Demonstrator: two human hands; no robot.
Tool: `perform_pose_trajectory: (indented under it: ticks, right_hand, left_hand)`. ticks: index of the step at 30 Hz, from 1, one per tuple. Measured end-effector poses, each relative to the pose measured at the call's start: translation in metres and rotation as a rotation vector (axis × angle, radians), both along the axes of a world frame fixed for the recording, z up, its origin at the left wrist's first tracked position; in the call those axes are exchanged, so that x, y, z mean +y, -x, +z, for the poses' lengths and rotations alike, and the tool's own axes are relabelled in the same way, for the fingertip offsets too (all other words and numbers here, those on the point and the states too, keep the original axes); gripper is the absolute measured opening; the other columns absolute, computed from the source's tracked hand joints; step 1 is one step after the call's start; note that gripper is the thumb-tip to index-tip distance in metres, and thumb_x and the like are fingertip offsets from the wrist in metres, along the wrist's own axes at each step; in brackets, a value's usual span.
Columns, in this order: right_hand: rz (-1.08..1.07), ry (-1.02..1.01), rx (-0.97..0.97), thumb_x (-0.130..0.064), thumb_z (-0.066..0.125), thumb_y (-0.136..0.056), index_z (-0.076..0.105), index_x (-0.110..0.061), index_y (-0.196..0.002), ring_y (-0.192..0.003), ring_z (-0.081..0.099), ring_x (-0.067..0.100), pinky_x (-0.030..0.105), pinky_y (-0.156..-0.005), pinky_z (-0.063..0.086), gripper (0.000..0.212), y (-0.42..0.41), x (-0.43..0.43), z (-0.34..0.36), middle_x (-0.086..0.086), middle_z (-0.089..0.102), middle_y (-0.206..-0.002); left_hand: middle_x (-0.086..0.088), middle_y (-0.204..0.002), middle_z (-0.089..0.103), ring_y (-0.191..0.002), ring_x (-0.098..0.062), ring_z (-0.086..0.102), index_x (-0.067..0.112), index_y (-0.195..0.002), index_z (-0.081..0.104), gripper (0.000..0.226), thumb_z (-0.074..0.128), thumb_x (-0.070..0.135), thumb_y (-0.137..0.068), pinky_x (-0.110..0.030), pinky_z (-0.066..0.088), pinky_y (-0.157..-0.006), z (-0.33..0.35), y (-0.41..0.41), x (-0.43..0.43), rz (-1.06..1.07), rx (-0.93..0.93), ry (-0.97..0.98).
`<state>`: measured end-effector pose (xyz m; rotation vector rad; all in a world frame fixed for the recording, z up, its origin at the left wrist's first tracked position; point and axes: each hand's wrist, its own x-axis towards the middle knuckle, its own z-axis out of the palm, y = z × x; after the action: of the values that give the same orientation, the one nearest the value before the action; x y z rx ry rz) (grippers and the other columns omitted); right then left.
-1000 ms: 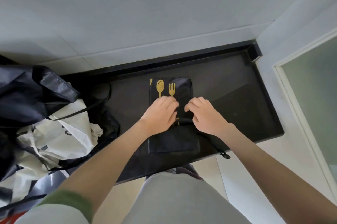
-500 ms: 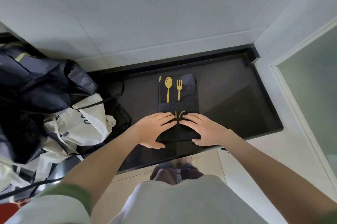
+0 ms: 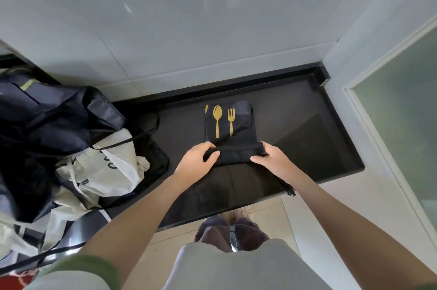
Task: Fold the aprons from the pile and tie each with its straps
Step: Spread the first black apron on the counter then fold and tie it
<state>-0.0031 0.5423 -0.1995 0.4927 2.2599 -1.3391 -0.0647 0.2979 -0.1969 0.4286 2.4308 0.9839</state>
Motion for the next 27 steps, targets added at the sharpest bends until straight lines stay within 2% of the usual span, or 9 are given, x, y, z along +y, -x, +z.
perform_pose_trajectory:
  ticks: [2,4,8,12,14,19,22,25,27]
  right_hand:
    - [-0.111,0.057,0.004,-0.022,0.058,-0.094,0.056,-0.018,-0.126,-0.111,0.059,0.013,0.031,-0.098,0.045,0.032,0.002,-0.002,-0.004,-0.004,0.065,-0.118]
    - [-0.199,0.079,0.002,-0.021,0.056,-0.095,0.058,-0.013,-0.12,-0.109,0.06,0.016,0.034,-0.097,0.045,0.026,0.004,-0.004,-0.008,0.001,0.066,-0.115]
    - [-0.273,0.052,-0.014,-0.023,0.055,-0.095,0.057,-0.01,-0.11,-0.103,0.06,0.021,0.033,-0.084,0.045,0.021,0.012,-0.009,-0.011,0.005,0.065,-0.104]
    - [-0.295,-0.037,-0.013,-0.023,0.057,-0.094,0.041,-0.012,-0.122,-0.096,0.06,0.022,0.033,-0.085,0.047,0.034,0.019,-0.012,-0.013,0.009,0.062,-0.105]
    - [-0.268,-0.101,0.002,-0.021,0.056,-0.096,0.035,-0.01,-0.126,-0.094,0.057,0.019,0.03,-0.085,0.047,0.038,0.021,-0.013,-0.013,0.006,0.057,-0.106]
    - [-0.216,-0.207,-0.022,-0.018,0.054,-0.097,0.029,-0.014,-0.13,-0.095,0.059,0.026,0.033,-0.083,0.047,0.041,0.03,-0.013,-0.014,0.01,0.057,-0.107]
    - [-0.151,-0.239,-0.063,-0.018,0.056,-0.096,0.028,-0.019,-0.131,-0.096,0.06,0.029,0.04,-0.088,0.05,0.045,0.04,-0.01,-0.011,0.01,0.057,-0.109]
    - [-0.102,-0.249,-0.1,-0.02,0.062,-0.092,0.032,-0.019,-0.127,-0.1,0.06,0.029,0.043,-0.092,0.05,0.046,0.046,-0.005,-0.008,0.008,0.056,-0.109]
    - [-0.075,-0.288,-0.078,-0.02,0.068,-0.087,0.038,-0.017,-0.127,-0.107,0.055,0.026,0.041,-0.094,0.048,0.05,0.051,-0.001,-0.007,0.007,0.053,-0.113]
  left_hand:
    - [0.008,-0.113,0.059,-0.103,-0.012,0.058,0.024,-0.119,0.05,0.032,0.06,0.039,-0.093,-0.022,0.043,-0.087,0.001,0.005,0.005,0.196,-0.183,-0.104]
    - [0.008,-0.117,0.057,-0.105,-0.014,0.057,0.023,-0.125,0.045,0.046,0.067,0.039,-0.088,-0.025,0.045,-0.091,0.0,0.01,0.008,0.22,-0.265,-0.091]
    - [-0.003,-0.115,0.064,-0.098,-0.018,0.062,0.013,-0.125,0.046,0.037,0.055,0.034,-0.096,-0.031,0.05,-0.088,-0.005,0.016,0.017,0.232,-0.23,0.029]
    - [-0.008,-0.093,0.059,-0.078,-0.019,0.057,0.005,-0.116,0.049,0.031,0.041,0.032,-0.103,-0.03,0.046,-0.067,-0.004,0.029,0.033,0.214,-0.171,0.25]
    - [-0.01,-0.095,0.058,-0.081,-0.021,0.059,0.003,-0.116,0.05,0.032,0.038,0.03,-0.104,-0.029,0.046,-0.066,-0.002,0.036,0.041,0.19,-0.172,0.339]
    - [-0.016,-0.118,0.057,-0.102,-0.028,0.062,0.001,-0.126,0.045,0.029,0.038,0.018,-0.104,-0.029,0.051,-0.079,-0.006,0.041,0.051,0.084,-0.174,0.474]
    - [-0.015,-0.128,0.052,-0.113,-0.027,0.056,0.004,-0.141,0.028,0.047,0.046,0.019,-0.101,-0.032,0.048,-0.089,-0.003,0.034,0.059,0.105,-0.073,0.523]
    - [-0.014,-0.151,0.027,-0.137,-0.028,0.033,0.012,-0.152,0.008,0.075,0.056,0.024,-0.095,-0.037,0.03,-0.112,-0.009,0.028,0.056,-0.14,0.313,0.647]
    - [-0.011,-0.16,0.011,-0.147,-0.027,0.014,0.015,-0.154,0.007,0.067,0.042,0.037,-0.101,-0.041,0.013,-0.119,-0.015,0.033,0.052,-0.27,0.39,0.618]
